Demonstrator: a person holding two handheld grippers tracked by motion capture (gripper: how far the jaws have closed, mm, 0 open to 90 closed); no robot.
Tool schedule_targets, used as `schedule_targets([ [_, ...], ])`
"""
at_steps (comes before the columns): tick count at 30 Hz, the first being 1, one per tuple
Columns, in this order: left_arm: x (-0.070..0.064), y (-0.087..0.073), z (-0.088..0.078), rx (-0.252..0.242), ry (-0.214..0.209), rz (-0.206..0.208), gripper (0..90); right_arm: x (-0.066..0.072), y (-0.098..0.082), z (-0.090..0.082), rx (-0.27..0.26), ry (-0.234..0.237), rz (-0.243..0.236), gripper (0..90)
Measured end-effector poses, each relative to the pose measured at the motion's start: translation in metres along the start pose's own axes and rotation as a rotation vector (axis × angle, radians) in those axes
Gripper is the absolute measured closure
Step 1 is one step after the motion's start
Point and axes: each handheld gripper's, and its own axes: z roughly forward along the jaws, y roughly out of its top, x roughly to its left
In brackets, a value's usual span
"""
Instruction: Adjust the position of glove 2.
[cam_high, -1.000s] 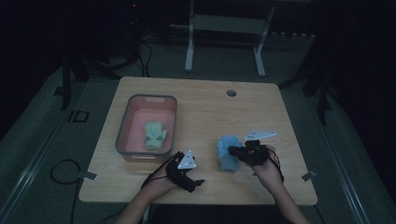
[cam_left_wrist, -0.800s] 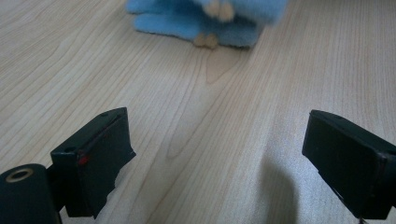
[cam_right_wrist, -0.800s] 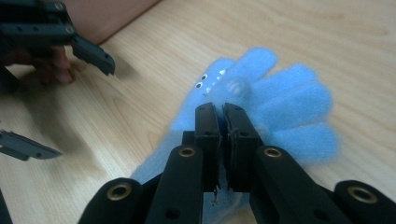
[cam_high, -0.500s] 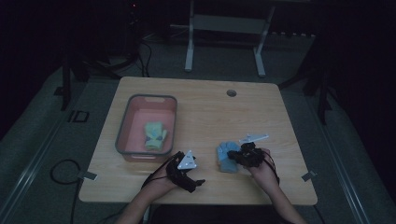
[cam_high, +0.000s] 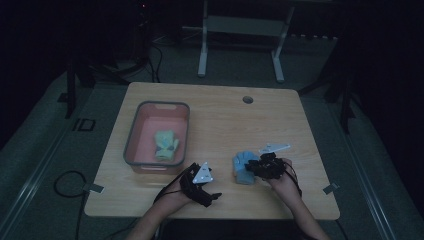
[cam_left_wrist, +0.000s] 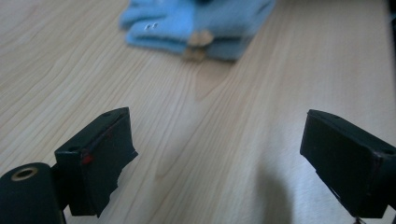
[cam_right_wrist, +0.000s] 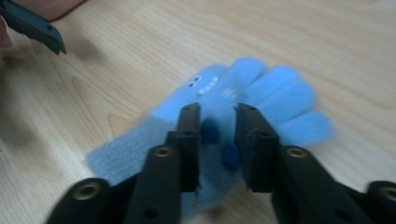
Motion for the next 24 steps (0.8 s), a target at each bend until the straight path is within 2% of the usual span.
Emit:
schedule_targets([
  [1,0.0,0.0,0.001,0.01,-0.002,-0.004,9.8,-0.001,0.001,-0.003,-0.012,-0.011,-0.002,66.1],
  [4,-0.001,0.002,0.002,0.022,-0.013,-0.016,9.8,-0.004,0.003,-0.013,-0.029,-0.004,-0.003,56.5],
  [7,-0.004,0.004,0.002,0.034,-0.004,0.005,9.8,-0.008,0.003,-0.022,-0.052,-0.011,-0.01,53.3],
  [9,-0.006,0.006,0.003,0.049,0.0,0.027,10.0,-0.013,0.003,-0.027,-0.059,0.003,0.003,50.9],
  [12,-0.008,0.008,0.003,0.036,-0.024,0.023,11.6,-0.016,0.002,-0.03,-0.046,0.02,0.011,46.8],
  [15,-0.01,0.011,0.002,0.013,-0.028,0.023,11.6,-0.018,0.0,-0.032,-0.053,0.047,0.023,37.1],
  [17,-0.011,0.014,0.001,-0.012,-0.038,0.015,13.0,-0.018,-0.001,-0.033,-0.053,0.049,0.019,29.9],
  [19,-0.013,0.017,0.001,-0.023,-0.044,0.028,14.2,-0.019,-0.003,-0.035,-0.063,0.056,0.02,24.6],
  [24,-0.015,0.026,0.006,-0.03,-0.063,0.048,14.4,-0.022,-0.005,-0.041,-0.083,0.116,0.016,13.1],
])
